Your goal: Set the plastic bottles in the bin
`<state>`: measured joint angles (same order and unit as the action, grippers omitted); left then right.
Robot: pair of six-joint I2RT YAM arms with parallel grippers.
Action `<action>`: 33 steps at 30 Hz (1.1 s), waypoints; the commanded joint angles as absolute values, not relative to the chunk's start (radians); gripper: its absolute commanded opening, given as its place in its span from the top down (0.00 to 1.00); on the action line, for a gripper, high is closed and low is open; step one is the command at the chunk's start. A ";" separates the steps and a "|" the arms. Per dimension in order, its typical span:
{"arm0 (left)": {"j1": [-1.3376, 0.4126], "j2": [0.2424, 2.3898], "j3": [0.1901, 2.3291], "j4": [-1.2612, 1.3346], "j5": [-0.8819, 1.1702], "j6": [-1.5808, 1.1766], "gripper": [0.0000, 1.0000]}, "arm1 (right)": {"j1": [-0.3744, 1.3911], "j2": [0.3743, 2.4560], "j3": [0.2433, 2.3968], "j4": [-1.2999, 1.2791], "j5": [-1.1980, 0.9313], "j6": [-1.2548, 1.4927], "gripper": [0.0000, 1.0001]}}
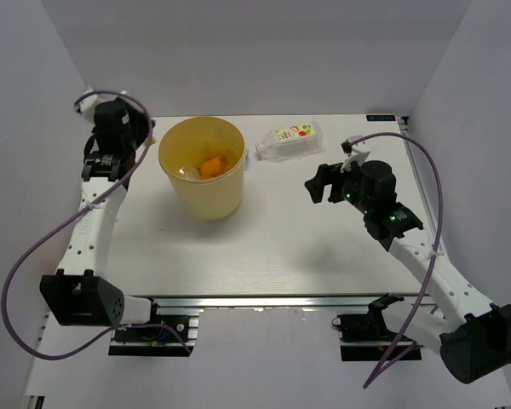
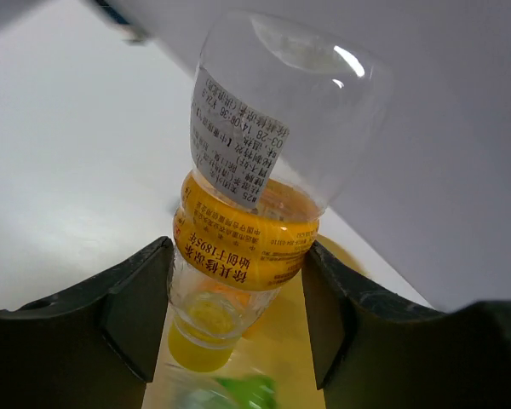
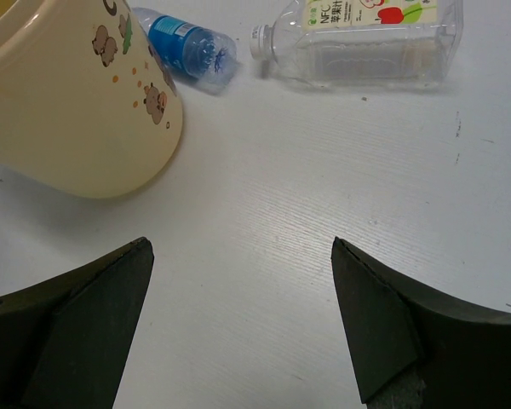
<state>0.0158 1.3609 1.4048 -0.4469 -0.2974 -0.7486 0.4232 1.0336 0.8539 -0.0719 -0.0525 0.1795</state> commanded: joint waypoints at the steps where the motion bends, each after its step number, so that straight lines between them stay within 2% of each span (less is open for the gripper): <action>1: -0.150 1.342 1.494 -0.405 -0.235 -0.710 0.54 | 0.416 0.988 0.831 -0.028 -0.034 0.192 0.11; 2: -0.188 1.353 1.511 -0.405 -0.250 -0.700 0.52 | 0.416 0.980 0.828 -0.026 -0.034 0.193 0.11; 3: -0.222 1.365 1.528 -0.410 -0.270 -0.690 0.45 | 0.414 0.974 0.825 -0.029 -0.035 0.192 0.11; 7: -0.353 1.448 1.600 -0.451 -0.304 -0.660 0.30 | 0.413 0.943 0.805 -0.023 -0.031 0.189 0.11; 10: -0.360 1.493 1.673 -0.556 -0.383 -0.664 0.24 | 0.413 0.927 0.799 -0.034 -0.022 0.183 0.11; 11: -0.360 1.486 1.671 -0.566 -0.409 -0.667 0.09 | 0.411 0.919 0.798 -0.035 -0.012 0.180 0.11; 12: -0.360 1.461 1.657 -0.566 -0.429 -0.663 0.02 | 0.411 0.914 0.790 -0.032 -0.006 0.179 0.11; 18: -0.360 1.318 1.536 -0.547 -0.471 -0.635 0.02 | 0.411 0.911 0.781 -0.025 -0.006 0.166 0.11; 23: -0.348 1.200 1.447 -0.741 -0.791 -0.731 0.02 | 0.410 0.914 0.778 -0.029 -0.006 0.164 0.11; 25: -0.263 1.166 1.366 -0.810 -0.818 -0.799 0.02 | 0.410 0.920 0.778 -0.031 -0.006 0.164 0.11; 27: -0.143 1.129 1.313 -0.854 -0.726 -0.830 0.02 | 0.410 0.930 0.776 -0.028 -0.012 0.167 0.11; 28: -0.012 1.115 1.245 -0.851 -0.688 -0.831 0.02 | 0.410 0.943 0.778 -0.028 -0.018 0.169 0.11; 33: 0.375 1.123 1.109 -0.867 -0.577 -0.873 0.02 | 0.410 0.969 0.788 -0.040 -0.067 0.178 0.11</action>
